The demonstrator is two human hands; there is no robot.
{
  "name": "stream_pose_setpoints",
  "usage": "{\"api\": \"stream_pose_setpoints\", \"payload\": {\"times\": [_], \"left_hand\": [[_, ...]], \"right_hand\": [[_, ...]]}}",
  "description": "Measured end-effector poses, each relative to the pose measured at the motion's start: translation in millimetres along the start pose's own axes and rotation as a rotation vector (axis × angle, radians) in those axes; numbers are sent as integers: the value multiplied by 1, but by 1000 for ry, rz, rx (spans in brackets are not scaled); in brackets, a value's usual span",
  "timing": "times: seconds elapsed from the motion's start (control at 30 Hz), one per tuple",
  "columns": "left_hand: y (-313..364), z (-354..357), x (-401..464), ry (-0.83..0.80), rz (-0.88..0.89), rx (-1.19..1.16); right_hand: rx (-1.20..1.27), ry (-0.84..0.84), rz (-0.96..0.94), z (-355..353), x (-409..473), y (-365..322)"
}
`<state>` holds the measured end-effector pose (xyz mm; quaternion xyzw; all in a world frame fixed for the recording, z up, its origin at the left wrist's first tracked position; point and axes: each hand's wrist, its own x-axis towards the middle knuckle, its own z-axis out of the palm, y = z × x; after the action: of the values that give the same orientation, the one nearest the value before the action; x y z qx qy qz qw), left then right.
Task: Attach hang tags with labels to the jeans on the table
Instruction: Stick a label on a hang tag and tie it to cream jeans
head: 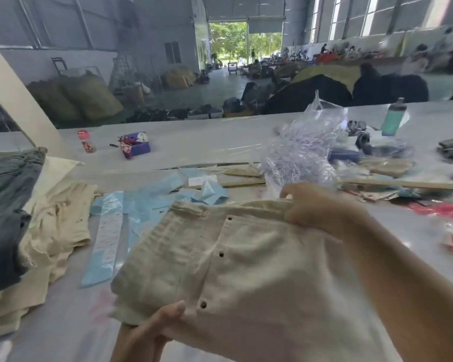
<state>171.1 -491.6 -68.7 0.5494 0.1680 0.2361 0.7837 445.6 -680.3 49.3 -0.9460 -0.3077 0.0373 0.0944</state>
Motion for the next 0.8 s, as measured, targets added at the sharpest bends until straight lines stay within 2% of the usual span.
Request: {"api": "stream_pose_setpoints", "payload": {"times": [0.07, 0.1, 0.17, 0.2, 0.23, 0.27, 0.3, 0.4, 0.47, 0.57, 0.7, 0.77, 0.8], "left_hand": [[-27, -31, -7, 145, -71, 281], [-35, -43, -13, 206, -130, 426], [-49, -64, -19, 302, -289, 706], [-62, -85, -19, 316, -269, 825], [-71, -105, -20, 301, -249, 858], [-72, -117, -22, 291, -298, 885], [-75, -129, -19, 380, -298, 1006], [-77, -140, 1, 602, -220, 1145], [-76, -135, 13, 501, -150, 1302], [-81, -124, 28, 308, -265, 1392], [-86, -114, 38, 245, -309, 1510], [-81, -106, 39, 201, -193, 1473], [-78, -101, 37, 153, -52, 1452]], "right_hand": [[-94, 171, -92, 70, 4, -12], [-115, 162, -129, 109, -3, -16], [-81, -100, -150, 184, -31, -26], [-69, -232, -148, 215, -49, -28], [-73, -288, -150, 239, -66, -31], [-65, -312, -152, 256, -79, -32], [-76, -290, -166, 266, -88, -32], [-95, -210, -170, 260, -97, -38], [-89, -157, -155, 260, -97, -39], [-27, -180, -126, 266, -96, -39], [-130, -143, -103, 279, -92, -39], [-85, -140, -46, 276, -88, -55], [12, -87, -16, 274, -85, -67]]}}
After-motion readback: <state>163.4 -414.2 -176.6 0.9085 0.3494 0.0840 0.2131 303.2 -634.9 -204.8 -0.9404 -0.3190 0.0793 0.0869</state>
